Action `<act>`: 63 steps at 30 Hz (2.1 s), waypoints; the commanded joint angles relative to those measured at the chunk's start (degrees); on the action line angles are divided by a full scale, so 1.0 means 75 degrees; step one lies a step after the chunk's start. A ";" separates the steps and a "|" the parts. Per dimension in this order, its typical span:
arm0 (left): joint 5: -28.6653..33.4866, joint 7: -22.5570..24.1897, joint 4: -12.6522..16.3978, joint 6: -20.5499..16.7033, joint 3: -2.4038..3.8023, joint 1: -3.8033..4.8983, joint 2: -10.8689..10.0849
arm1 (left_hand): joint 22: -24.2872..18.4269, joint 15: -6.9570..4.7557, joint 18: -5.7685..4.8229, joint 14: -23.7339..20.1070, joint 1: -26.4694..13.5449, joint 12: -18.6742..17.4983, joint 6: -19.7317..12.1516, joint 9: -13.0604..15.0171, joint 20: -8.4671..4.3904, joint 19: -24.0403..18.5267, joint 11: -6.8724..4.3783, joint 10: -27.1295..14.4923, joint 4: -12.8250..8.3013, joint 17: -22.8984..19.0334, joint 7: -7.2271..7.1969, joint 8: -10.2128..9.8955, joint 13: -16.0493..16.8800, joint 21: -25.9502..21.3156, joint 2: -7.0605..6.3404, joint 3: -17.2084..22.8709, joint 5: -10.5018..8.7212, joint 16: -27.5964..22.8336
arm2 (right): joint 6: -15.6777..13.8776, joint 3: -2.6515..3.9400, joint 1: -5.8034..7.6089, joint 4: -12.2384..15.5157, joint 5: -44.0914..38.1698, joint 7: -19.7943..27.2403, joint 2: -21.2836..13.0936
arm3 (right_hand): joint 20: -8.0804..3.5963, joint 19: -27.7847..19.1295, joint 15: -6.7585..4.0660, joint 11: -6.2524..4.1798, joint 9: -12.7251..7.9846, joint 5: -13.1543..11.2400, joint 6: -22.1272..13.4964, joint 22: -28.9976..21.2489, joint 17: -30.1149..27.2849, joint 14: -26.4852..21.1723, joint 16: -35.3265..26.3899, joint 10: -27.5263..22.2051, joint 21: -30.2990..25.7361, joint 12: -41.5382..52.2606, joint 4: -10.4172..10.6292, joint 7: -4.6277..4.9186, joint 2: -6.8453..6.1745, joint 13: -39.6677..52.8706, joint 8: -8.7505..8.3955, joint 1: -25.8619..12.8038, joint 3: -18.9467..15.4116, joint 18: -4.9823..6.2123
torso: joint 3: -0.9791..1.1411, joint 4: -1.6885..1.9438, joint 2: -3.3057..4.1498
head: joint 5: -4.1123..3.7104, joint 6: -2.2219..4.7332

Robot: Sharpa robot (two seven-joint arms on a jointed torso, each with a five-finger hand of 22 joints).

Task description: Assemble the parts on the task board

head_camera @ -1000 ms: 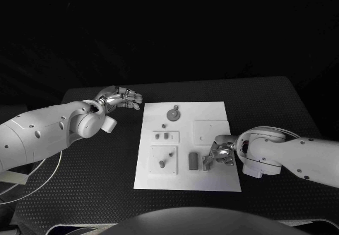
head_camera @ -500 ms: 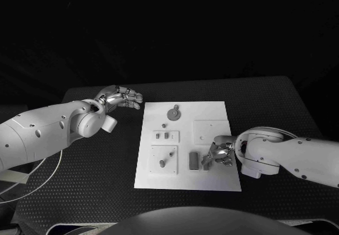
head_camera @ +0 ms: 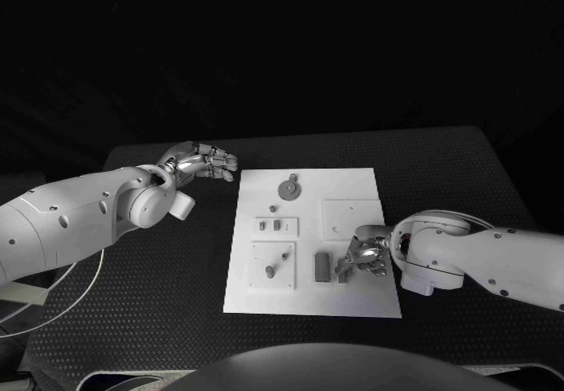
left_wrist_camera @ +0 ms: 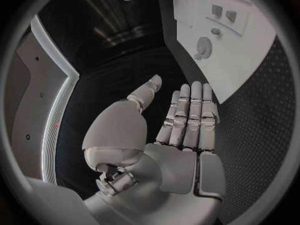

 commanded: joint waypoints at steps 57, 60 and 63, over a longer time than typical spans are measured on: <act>0.0080 0.0135 -0.0289 -0.0004 0.0004 0.0011 0.0167 | -0.0026 0.0001 0.0082 0.0053 -0.0057 0.0023 -0.0030 -0.0014 0.0038 -0.0009 0.0019 -0.0021 0.0014 0.0058 0.0026 0.0051 -0.0017 0.0044 0.0029 -0.0058 -0.0017 -0.0095 | -0.0615 0.0197 0.0752 -0.1311 0.1356 0.3355 -0.0125 | -0.0177 0.0068 0.0009 0.0053 0.0009 -0.0010 -0.0264 0.0077 -0.0084 0.0000 -0.0050 -0.0039 -0.0083 0.0003 0.0954 0.0112 -0.1533 0.0030 -0.0108 -0.0532 0.0661 0.0192 | -0.0069 -0.0006 -0.0141 | -0.0186 0.0611; 0.0123 0.0145 -0.0282 -0.0036 0.0005 0.0026 0.0126 | -0.0030 0.0003 0.0080 0.0043 -0.0058 0.0028 -0.0021 -0.0013 0.0039 -0.0018 0.0014 -0.0010 0.0012 0.0065 0.0018 0.0058 -0.0016 0.0041 0.0031 -0.0058 -0.0017 -0.0110 | -0.0670 0.0341 0.0803 -0.1903 0.1832 0.4025 0.0078 | -0.0145 0.0002 0.0021 0.0067 0.0045 -0.0013 -0.0333 0.0091 -0.0093 -0.0023 -0.0076 -0.0086 -0.0101 0.0011 0.0629 0.0128 -0.1246 0.0048 -0.0108 -0.0440 0.0448 0.0192 | -0.0121 0.0009 -0.0233 | -0.0203 0.0814; 0.0202 0.0146 -0.0445 -0.0015 0.0005 0.0157 0.0223 | -0.0037 0.0003 0.0075 0.0023 -0.0056 0.0030 -0.0015 -0.0013 0.0042 -0.0036 0.0010 -0.0002 0.0009 0.0073 0.0007 0.0065 -0.0017 0.0034 0.0032 -0.0055 -0.0017 -0.0135 | -0.0887 0.0472 0.0819 -0.2641 0.2489 0.4696 0.0404 | -0.0137 -0.0036 0.0039 0.0090 0.0045 -0.0012 -0.0438 0.0083 -0.0107 -0.0046 -0.0111 -0.0132 -0.0133 -0.0003 0.0455 0.0154 -0.1119 0.0050 -0.0149 -0.0390 0.0383 0.0192 | -0.0180 0.0014 -0.0324 | -0.0218 0.0981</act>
